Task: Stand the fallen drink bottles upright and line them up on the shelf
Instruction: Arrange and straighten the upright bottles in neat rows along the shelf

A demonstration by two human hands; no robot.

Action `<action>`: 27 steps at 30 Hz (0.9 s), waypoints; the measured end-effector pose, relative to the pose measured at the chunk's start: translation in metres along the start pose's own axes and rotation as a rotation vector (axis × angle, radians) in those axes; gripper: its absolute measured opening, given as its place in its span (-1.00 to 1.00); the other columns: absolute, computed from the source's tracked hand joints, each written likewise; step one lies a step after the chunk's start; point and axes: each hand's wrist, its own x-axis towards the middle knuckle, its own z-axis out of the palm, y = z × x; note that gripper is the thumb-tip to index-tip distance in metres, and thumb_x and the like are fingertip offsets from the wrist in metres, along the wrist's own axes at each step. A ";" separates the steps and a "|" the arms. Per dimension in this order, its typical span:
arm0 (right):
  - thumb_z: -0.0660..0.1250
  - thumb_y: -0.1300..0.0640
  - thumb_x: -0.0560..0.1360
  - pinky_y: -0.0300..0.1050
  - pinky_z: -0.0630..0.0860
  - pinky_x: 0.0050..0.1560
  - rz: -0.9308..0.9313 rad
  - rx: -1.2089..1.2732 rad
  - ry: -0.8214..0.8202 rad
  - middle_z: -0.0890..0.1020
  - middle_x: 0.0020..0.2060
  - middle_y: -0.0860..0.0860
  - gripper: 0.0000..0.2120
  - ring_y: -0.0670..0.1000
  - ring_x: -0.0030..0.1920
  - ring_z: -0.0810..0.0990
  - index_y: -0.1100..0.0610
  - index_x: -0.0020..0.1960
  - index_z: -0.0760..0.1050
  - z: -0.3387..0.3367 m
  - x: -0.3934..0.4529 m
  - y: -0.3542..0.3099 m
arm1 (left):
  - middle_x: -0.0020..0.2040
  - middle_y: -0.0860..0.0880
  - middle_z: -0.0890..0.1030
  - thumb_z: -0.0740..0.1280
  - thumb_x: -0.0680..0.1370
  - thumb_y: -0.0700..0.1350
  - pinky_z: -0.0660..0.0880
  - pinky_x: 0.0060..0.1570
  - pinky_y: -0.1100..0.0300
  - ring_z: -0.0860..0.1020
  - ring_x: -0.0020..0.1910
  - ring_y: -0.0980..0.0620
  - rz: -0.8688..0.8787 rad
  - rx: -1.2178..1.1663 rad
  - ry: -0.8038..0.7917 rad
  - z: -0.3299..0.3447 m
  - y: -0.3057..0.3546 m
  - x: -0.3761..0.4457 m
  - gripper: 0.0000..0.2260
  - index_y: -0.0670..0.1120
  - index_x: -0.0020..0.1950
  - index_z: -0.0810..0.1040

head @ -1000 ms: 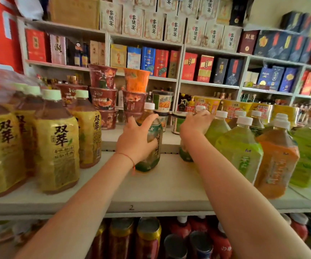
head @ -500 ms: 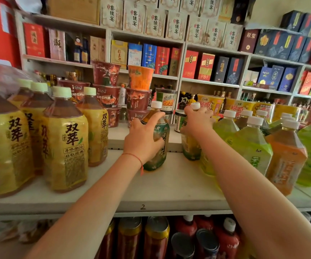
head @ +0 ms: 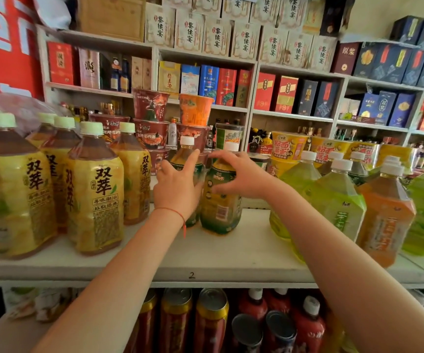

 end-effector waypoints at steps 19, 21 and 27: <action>0.31 0.34 0.52 0.14 0.55 0.25 0.013 -0.456 0.407 0.19 0.55 0.15 -0.32 0.22 0.44 0.37 -0.12 0.53 0.24 0.013 -0.055 -0.004 | 0.57 -0.36 0.03 0.27 0.65 0.04 0.25 0.45 -0.26 0.05 0.56 -0.41 0.030 -0.088 -0.084 -0.004 0.018 -0.013 -0.38 0.21 0.62 0.01; 0.28 0.23 0.56 0.18 0.39 0.39 -0.048 -0.446 0.596 0.34 0.45 0.16 -0.52 0.20 0.42 0.37 -0.02 0.45 0.37 -0.009 -0.074 -0.006 | 0.60 -0.32 0.02 0.30 0.62 0.03 0.12 0.51 -0.22 0.01 0.58 -0.37 0.081 -0.051 0.078 -0.007 0.038 -0.022 -0.45 0.05 0.57 0.18; 0.28 0.16 0.53 0.11 0.30 0.35 0.036 -0.360 0.929 0.48 0.16 0.12 -0.71 0.14 0.18 0.46 0.14 0.23 0.51 -0.095 -0.130 0.034 | 0.34 0.01 0.41 0.36 0.58 0.11 0.35 0.35 0.04 0.35 0.33 0.06 0.402 -0.647 -0.005 0.004 0.153 -0.060 -0.53 0.02 0.44 0.37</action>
